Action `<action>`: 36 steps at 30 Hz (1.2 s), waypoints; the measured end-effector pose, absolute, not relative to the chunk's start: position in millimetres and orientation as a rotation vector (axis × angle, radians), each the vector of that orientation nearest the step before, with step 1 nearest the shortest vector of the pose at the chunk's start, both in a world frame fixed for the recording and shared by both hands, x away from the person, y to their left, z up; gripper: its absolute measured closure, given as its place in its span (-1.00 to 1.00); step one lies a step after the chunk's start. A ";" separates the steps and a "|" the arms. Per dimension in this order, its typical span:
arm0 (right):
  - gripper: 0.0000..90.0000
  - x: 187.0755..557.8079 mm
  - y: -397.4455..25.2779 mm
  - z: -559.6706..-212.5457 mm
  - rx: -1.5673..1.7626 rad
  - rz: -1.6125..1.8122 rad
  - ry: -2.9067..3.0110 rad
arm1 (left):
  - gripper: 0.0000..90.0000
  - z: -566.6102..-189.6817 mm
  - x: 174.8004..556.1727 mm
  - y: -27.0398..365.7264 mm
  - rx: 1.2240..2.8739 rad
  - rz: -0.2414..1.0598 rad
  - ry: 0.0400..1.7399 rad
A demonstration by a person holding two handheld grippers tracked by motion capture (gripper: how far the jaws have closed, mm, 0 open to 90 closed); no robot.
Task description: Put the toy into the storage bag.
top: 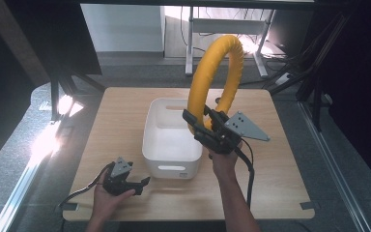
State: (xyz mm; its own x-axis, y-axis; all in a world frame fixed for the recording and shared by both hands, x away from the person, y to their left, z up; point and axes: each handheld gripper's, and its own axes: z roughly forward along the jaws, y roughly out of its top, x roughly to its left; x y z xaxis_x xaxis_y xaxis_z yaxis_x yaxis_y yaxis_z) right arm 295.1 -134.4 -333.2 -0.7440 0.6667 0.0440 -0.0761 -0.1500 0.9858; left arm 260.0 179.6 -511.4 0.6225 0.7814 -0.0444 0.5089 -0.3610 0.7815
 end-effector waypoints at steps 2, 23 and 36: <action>0.15 295.9 -130.9 -333.1 0.670 1.955 1.626 | -0.70 -511.7 260.1 179.6 2.042 0.432 1.012; 0.14 296.5 -119.5 -332.7 0.602 1.988 1.694 | -0.70 -512.0 260.1 179.9 2.041 0.429 1.016; 0.14 295.8 -105.8 -334.3 0.588 2.010 1.713 | -0.70 -512.4 260.3 179.8 2.040 0.428 1.019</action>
